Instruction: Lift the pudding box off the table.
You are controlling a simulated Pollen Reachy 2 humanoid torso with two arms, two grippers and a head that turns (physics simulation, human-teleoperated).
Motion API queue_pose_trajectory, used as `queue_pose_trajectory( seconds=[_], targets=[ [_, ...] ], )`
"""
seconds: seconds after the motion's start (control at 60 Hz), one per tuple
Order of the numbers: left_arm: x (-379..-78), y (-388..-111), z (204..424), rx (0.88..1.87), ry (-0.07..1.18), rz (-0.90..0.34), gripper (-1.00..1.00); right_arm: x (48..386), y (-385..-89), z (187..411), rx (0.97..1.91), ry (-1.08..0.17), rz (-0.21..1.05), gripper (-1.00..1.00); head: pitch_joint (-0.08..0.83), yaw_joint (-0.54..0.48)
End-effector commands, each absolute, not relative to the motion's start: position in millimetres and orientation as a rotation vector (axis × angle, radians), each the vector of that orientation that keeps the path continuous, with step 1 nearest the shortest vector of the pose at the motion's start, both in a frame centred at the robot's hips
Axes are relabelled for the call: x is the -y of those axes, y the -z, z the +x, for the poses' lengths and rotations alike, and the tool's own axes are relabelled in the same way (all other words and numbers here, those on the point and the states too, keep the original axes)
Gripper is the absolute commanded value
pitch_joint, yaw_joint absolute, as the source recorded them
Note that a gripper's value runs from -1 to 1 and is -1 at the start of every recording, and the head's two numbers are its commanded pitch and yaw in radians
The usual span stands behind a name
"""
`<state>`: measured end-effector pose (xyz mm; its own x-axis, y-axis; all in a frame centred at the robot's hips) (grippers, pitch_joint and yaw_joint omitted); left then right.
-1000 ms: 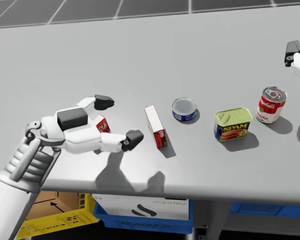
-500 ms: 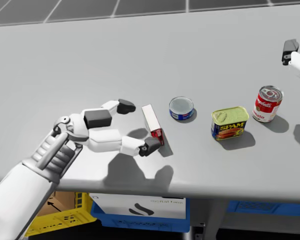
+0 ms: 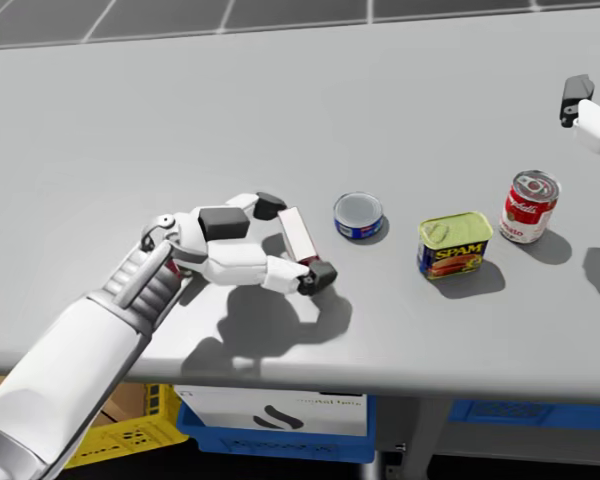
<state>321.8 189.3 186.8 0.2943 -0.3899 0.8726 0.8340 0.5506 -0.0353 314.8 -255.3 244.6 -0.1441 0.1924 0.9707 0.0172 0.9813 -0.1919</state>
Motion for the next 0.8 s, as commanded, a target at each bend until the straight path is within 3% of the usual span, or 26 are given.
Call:
queue_pose_trajectory(
  seconds=[0.017, 0.117, 0.133, 0.15, 0.167, 0.2, 0.4, 0.8],
  targets=[
    [-183.9, -176.4, 325.8, 0.928, 0.869, -0.545, -1.00, 255.5, -245.6, 314.3, 1.714, -0.149, -0.155, -1.00, 0.725, 0.15],
    [-182.1, -172.6, 322.1, 0.919, 0.879, -0.545, -1.00, 255.7, -246.3, 314.0, 1.716, -0.148, -0.155, -1.00, 0.720, 0.15],
    [-181.6, -171.9, 320.5, 0.923, 0.885, -0.536, -0.63, 255.7, -246.4, 313.9, 1.716, -0.147, -0.154, -1.00, 0.718, 0.15],
    [-181.4, -171.5, 319.6, 0.927, 0.883, -0.532, -0.41, 255.7, -246.5, 313.9, 1.716, -0.147, -0.154, -1.00, 0.718, 0.15],
    [-181.1, -171.2, 319.6, 0.927, 0.887, -0.531, 0.21, 255.7, -246.5, 313.9, 1.717, -0.147, -0.155, -1.00, 0.717, 0.15],
    [-180.8, -171.2, 316.9, 0.927, 0.900, -0.529, 0.97, 255.9, -246.8, 313.9, 1.717, -0.146, -0.155, -1.00, 0.713, 0.15],
    [-182.1, -171.3, 315.1, 0.938, 0.906, -0.518, 1.00, 255.7, -247.0, 313.2, 1.718, -0.144, -0.154, -1.00, 0.670, 0.17],
    [-183.3, -172.8, 315.6, 0.946, 0.916, -0.507, 1.00, 254.7, -249.8, 311.9, 1.684, -0.100, -0.100, -1.00, 0.397, 0.18]
  ],
)
